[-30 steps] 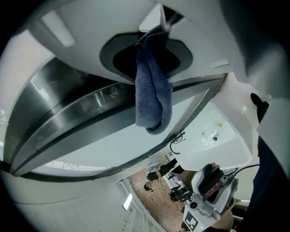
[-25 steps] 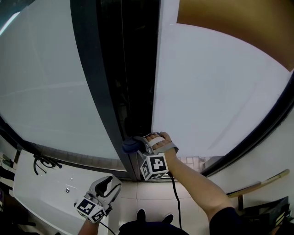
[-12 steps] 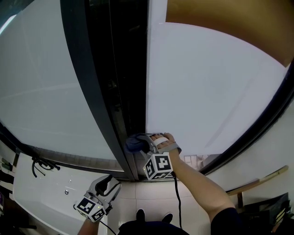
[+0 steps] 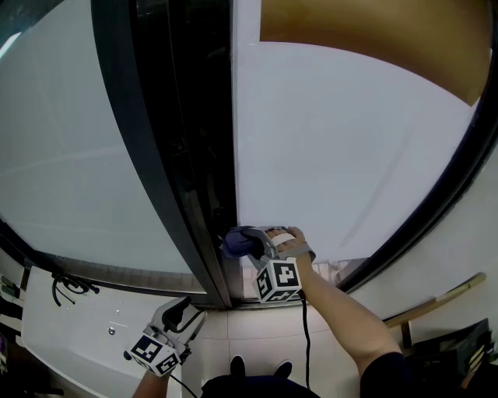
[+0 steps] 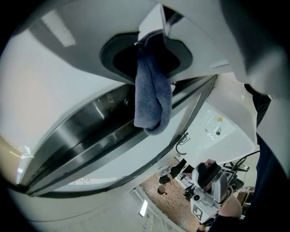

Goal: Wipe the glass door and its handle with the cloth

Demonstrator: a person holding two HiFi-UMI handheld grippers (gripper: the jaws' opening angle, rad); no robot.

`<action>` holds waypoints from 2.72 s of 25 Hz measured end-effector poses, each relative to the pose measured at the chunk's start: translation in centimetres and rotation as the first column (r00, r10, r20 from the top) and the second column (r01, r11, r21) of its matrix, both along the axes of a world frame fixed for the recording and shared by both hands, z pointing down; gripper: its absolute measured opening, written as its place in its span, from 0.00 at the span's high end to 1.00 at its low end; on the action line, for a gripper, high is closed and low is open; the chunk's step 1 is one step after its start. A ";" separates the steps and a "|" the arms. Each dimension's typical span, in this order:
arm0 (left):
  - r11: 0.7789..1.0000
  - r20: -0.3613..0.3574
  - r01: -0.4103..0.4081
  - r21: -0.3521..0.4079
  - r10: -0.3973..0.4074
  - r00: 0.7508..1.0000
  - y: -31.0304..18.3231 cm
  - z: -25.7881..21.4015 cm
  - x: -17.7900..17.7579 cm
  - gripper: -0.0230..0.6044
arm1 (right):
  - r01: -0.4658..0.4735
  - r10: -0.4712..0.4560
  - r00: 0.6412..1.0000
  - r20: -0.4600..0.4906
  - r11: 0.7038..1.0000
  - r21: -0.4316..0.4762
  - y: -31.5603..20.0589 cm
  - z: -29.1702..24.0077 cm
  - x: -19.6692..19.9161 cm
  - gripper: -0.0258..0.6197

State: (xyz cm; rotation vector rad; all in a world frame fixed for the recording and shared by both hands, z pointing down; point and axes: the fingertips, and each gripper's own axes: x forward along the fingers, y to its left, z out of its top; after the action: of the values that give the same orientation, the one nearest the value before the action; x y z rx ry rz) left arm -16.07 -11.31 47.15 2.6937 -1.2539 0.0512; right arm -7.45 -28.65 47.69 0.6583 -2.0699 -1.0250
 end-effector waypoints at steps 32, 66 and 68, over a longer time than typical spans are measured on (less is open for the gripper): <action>1.000 0.002 -0.010 0.004 0.010 1.000 0.6 0.0 0.7 0.67 | -0.176 0.179 0.982 0.054 0.983 -0.053 -1.7 0.4 7.8 0.84; 0.998 -0.019 -0.055 0.035 0.056 0.998 -1.2 -1.3 2.9 0.67 | -0.168 0.469 0.550 0.691 0.872 -0.459 12.6 -6.8 21.8 0.84; 0.997 -0.017 -0.067 0.043 0.068 0.998 -1.2 -1.6 3.4 0.67 | -0.177 0.486 0.534 0.692 0.865 -0.470 13.8 -6.3 22.5 0.84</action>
State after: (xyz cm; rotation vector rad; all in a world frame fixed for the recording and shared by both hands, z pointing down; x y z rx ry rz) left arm -12.69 -12.48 45.56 2.7655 -1.1714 0.0077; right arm 15.10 -14.83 41.35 1.4610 -2.6069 -0.0558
